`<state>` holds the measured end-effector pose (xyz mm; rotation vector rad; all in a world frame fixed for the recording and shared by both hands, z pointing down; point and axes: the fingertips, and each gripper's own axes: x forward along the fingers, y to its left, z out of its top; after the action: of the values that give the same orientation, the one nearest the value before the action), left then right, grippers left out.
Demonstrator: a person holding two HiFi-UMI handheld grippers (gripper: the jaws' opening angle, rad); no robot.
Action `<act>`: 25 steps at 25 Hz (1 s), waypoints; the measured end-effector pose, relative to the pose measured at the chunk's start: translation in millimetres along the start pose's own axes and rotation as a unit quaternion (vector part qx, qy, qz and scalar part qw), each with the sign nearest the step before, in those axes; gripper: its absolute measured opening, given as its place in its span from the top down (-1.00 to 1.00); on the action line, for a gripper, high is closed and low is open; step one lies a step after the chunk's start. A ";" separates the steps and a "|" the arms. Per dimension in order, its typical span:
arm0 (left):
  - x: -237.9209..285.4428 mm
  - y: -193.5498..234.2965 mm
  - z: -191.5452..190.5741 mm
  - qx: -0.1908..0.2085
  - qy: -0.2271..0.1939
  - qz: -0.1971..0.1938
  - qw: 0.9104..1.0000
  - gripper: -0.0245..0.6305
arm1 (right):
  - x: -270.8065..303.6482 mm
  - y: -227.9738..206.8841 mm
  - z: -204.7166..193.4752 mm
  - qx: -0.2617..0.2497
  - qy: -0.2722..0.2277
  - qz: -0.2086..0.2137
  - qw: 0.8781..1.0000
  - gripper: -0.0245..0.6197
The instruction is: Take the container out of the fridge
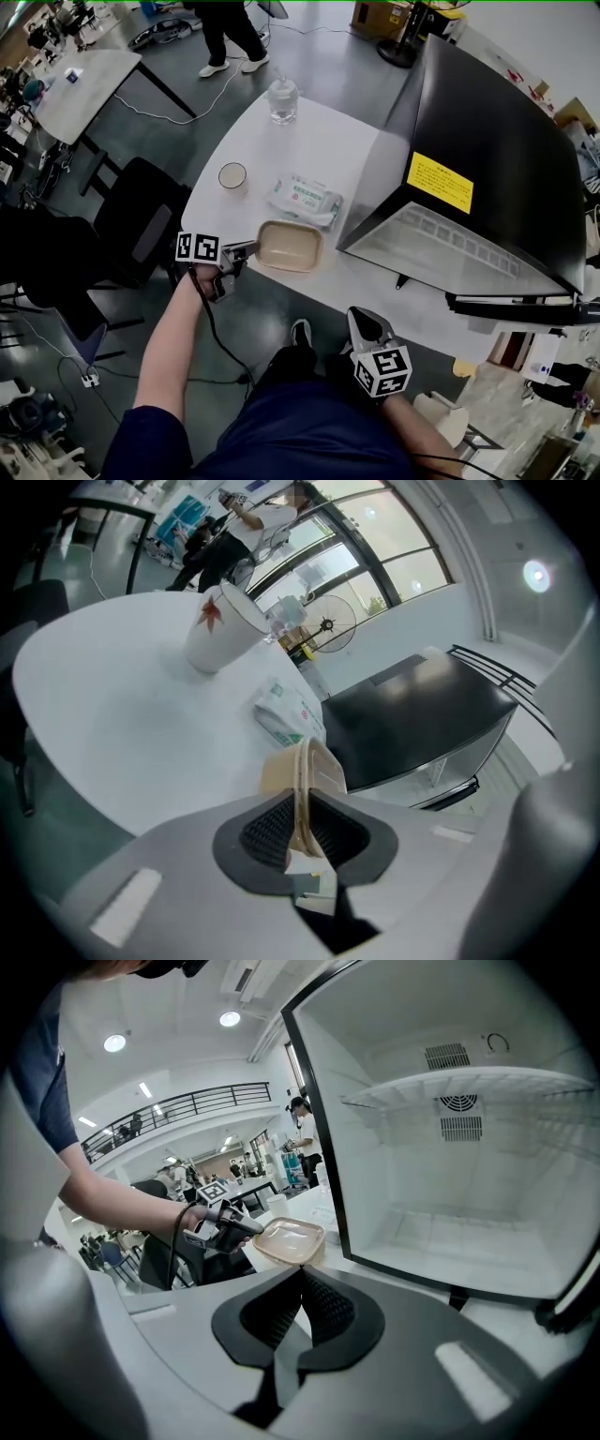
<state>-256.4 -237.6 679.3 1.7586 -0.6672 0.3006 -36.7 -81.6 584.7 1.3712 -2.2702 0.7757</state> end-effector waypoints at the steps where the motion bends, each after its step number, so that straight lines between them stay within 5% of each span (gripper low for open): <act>1: 2.0 3.7 -0.4 -0.003 0.005 0.002 1.000 0.77 | -0.6 0.0 -0.8 0.000 0.000 -0.003 1.000 0.90; 10: 16.4 30.0 1.3 -0.010 0.008 0.050 0.999 0.75 | -6.8 -13.6 -9.1 0.032 -0.004 -0.026 0.999 0.90; 15: 14.9 30.0 6.8 -0.010 -0.023 0.054 0.998 0.51 | -7.5 -14.1 -8.1 0.031 -0.007 -0.025 0.999 0.90; 25: -13.4 26.3 18.7 -0.010 -0.108 0.077 0.991 0.51 | -6.4 -8.9 -2.7 0.018 -0.006 -0.005 1.000 0.90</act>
<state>-285.0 -255.9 687.9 1.7381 -0.9614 0.2095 -25.8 -78.9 585.5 1.4072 -2.2668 0.8106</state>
